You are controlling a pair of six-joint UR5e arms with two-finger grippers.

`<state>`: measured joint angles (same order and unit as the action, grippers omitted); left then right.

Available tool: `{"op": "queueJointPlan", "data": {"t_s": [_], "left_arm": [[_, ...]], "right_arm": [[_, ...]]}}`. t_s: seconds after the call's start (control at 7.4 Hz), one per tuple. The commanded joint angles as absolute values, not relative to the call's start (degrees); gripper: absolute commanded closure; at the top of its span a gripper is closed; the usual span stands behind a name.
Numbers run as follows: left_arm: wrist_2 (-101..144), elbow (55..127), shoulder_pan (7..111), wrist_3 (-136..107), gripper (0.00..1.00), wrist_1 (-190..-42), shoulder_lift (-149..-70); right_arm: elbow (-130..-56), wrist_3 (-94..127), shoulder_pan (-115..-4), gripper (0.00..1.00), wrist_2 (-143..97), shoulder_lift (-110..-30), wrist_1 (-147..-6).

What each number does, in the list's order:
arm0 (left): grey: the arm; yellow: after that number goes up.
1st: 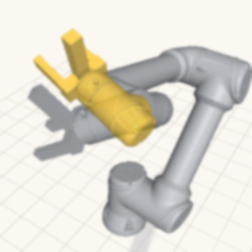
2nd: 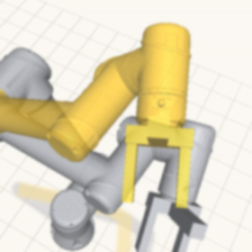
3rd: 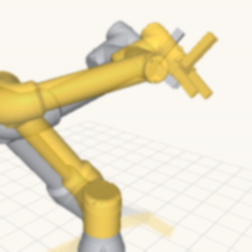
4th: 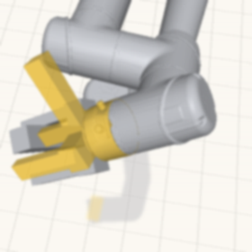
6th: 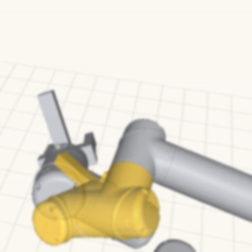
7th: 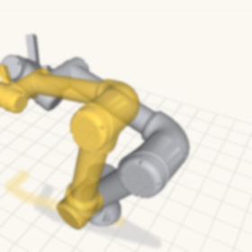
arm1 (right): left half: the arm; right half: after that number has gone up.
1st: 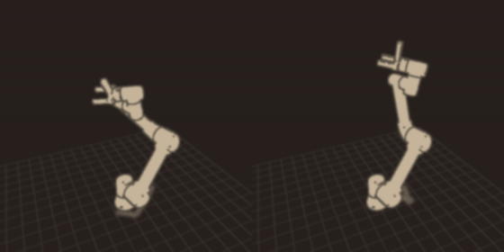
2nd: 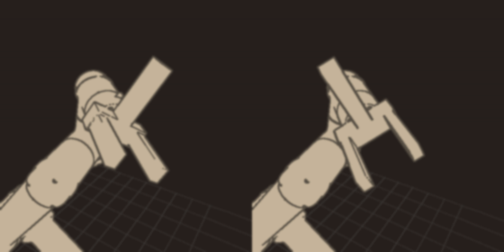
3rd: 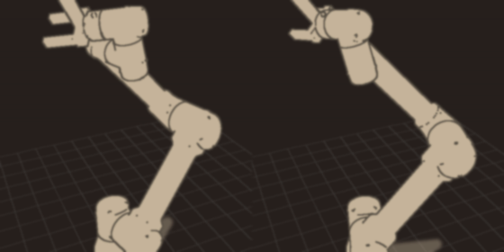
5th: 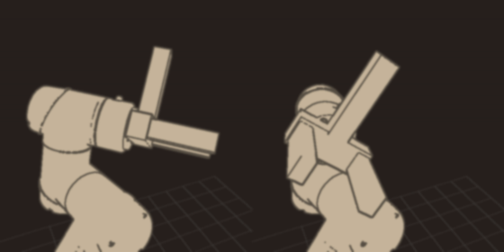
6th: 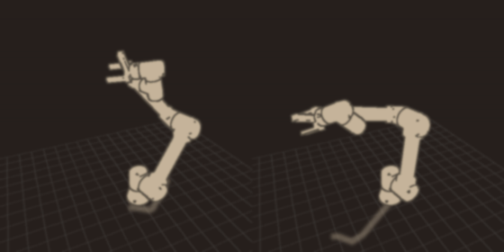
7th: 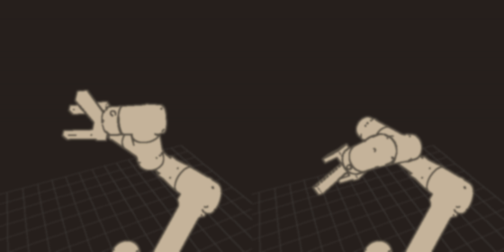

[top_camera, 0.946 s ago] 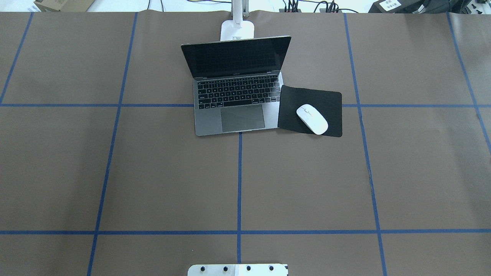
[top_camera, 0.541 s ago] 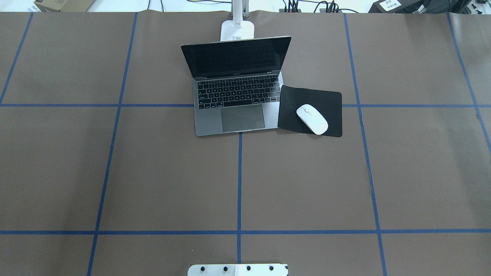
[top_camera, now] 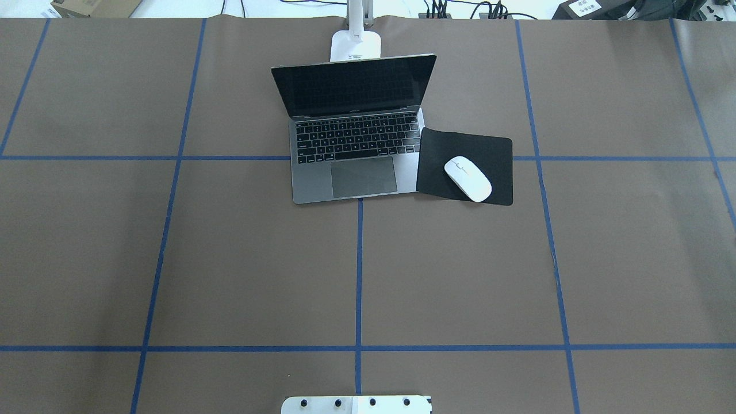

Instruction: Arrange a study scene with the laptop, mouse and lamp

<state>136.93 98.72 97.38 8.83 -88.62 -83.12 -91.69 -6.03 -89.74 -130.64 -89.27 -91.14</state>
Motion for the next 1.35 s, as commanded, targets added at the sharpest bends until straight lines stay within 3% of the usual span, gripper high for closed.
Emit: {"op": "queueJointPlan", "data": {"t_s": [0.0, 1.22], "left_arm": [[136.93, 98.61, 97.38, 8.79, 0.00, -88.68, -83.06], [136.93, 98.79, 97.38, 8.79, 0.00, -88.68, -82.71]], "right_arm": [[-91.58, -6.24, -89.74, 0.00, -130.61, -89.21, -90.79], [-90.97, -5.98, -89.65, 0.00, -130.69, -89.74, -86.31]]}}
